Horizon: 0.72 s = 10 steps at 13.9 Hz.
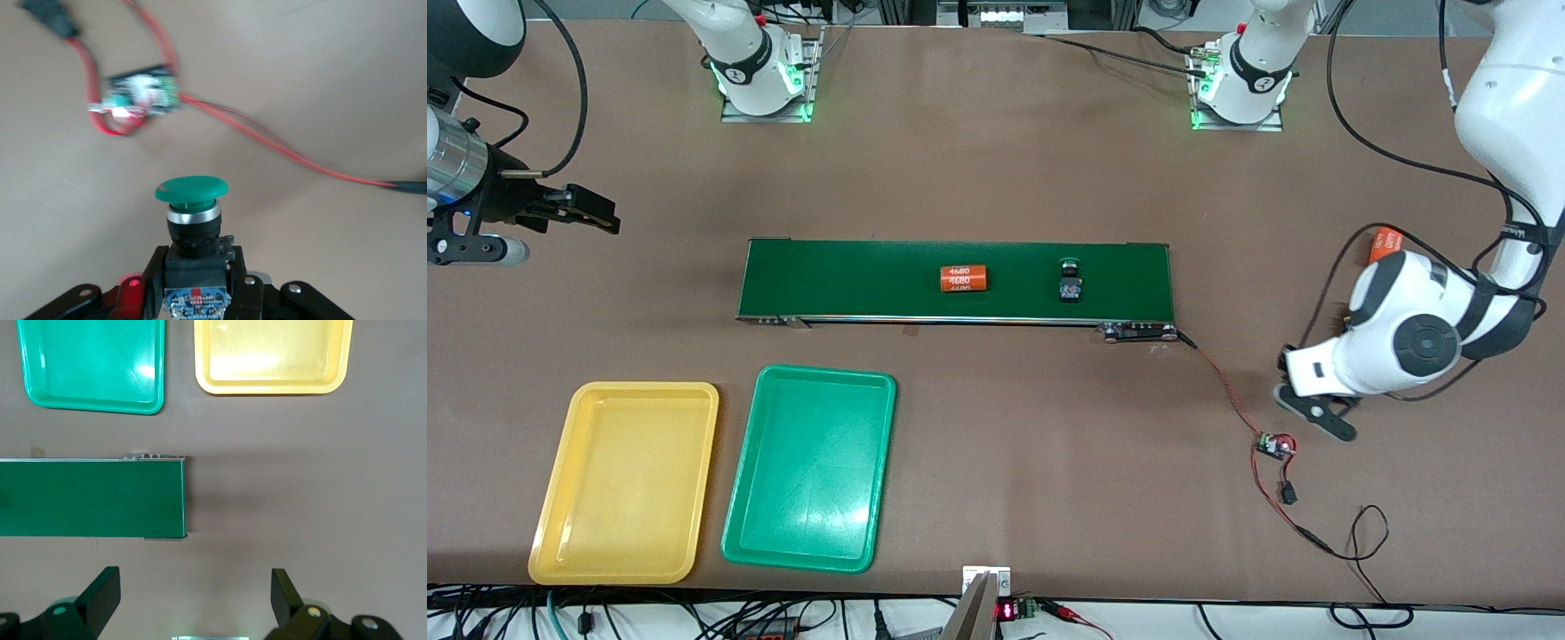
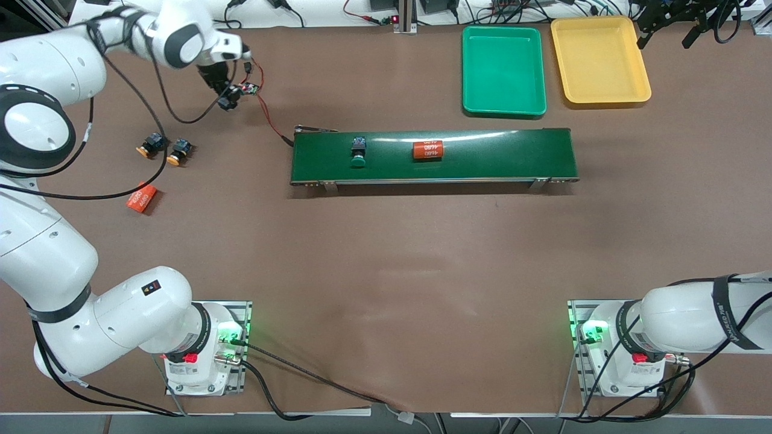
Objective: Sort buttons by color to trays
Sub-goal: 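Carry the green button to the belt and open the left gripper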
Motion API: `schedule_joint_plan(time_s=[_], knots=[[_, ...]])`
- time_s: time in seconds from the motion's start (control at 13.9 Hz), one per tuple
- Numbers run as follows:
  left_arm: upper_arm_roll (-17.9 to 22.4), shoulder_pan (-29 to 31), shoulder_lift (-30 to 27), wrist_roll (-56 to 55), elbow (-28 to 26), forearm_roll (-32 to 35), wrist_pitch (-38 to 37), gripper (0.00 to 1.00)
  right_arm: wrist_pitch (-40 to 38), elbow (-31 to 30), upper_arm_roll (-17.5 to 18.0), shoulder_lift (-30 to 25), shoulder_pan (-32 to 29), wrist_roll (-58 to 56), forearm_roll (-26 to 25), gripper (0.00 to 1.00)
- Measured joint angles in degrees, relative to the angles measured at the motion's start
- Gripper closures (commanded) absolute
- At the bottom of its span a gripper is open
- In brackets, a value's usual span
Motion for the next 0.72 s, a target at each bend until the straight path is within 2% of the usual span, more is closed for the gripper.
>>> schedule_joint_plan(time_s=[0.14,0.29,0.5,0.72], knots=[[-6.18,-0.71,-0.32,-9.39,-0.22,-1.34,-6.03,0.81,0.0,0.0,0.1,0.0,0.05,0.0,0.01,0.0],[-8.9,-1.75,-0.39,-17.09,-1.3,-4.62,-7.71,0.81,0.0,0.0,0.15,0.0,0.06,0.0,0.02,0.0],[-11.92,-2.03,-0.2,-28.55,-5.32,-7.57,-7.45,0.81,0.0,0.0,0.16,0.0,0.07,0.01,0.02,0.0],[-16.09,-2.43,-0.04,-41.74,-10.82,-7.59,-3.44,0.8,0.0,0.0,0.19,0.0,0.07,0.01,0.02,0.0]])
